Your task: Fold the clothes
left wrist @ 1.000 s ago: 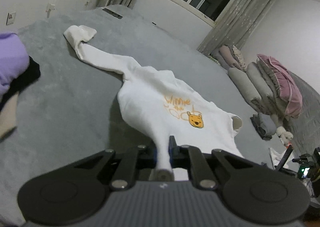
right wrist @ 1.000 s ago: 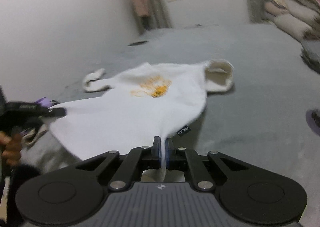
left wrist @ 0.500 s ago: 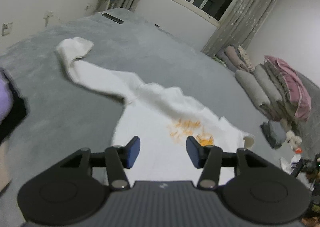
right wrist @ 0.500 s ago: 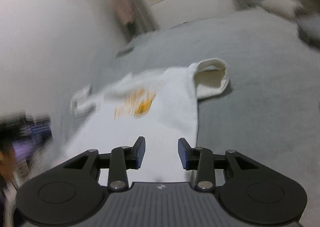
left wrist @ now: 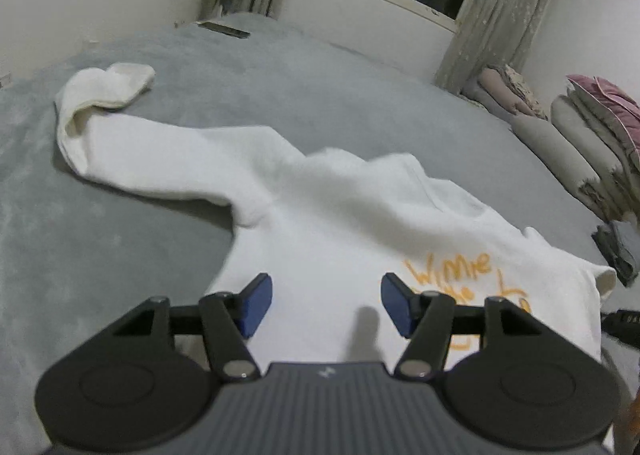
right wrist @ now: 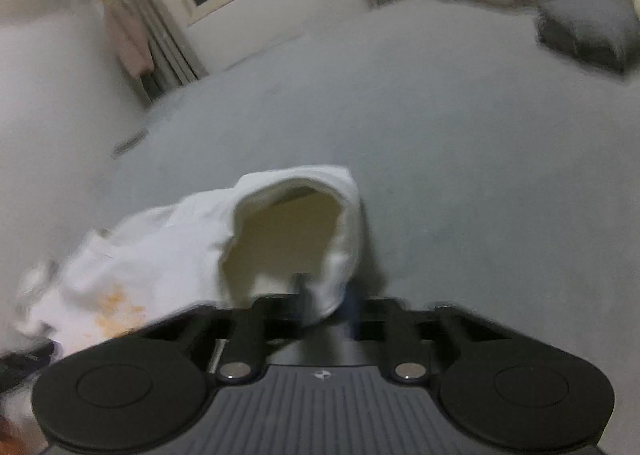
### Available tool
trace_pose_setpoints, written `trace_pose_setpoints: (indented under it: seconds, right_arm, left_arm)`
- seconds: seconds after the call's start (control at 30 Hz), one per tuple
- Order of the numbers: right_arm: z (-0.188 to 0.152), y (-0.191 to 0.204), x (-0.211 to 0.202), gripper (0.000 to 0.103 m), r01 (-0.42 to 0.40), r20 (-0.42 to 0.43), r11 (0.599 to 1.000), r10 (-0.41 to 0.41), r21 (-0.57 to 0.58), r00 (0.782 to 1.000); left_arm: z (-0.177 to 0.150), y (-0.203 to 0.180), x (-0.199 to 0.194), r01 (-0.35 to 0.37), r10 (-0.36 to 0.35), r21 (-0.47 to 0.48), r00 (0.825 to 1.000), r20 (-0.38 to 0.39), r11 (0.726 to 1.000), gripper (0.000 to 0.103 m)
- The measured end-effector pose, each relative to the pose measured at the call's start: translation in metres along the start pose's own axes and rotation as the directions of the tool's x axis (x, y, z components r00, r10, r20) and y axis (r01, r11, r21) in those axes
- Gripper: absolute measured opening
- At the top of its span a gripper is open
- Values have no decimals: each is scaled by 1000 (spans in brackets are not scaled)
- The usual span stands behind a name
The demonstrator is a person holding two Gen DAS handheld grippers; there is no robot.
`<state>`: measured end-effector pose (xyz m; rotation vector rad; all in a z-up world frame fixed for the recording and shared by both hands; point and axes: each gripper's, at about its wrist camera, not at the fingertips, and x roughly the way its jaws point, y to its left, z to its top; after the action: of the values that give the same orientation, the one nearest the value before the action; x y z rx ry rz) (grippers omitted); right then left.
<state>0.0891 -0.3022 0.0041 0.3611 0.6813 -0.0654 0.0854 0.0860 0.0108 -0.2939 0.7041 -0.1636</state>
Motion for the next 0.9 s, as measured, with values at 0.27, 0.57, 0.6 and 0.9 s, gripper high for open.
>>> trace_pose_setpoints:
  seconds: [0.27, 0.57, 0.6, 0.9]
  right_arm:
    - [41, 104, -83, 6, 458, 543, 654, -86, -602, 835]
    - [-17, 113, -38, 9, 427, 374, 529, -210, -734, 903]
    - [-19, 106, -37, 9, 349, 278, 608, -212, -713, 937]
    - [33, 84, -112, 53, -8, 202, 836, 142, -548, 969]
  left_arm:
    - [2, 10, -2, 17, -17, -44, 1000, -1, 999, 59]
    - [13, 17, -11, 64, -65, -41, 998, -7, 997, 63]
    - [17, 16, -15, 76, -76, -25, 997, 1, 997, 66]
    - [97, -9, 11, 69, -75, 211, 997, 18, 975, 76]
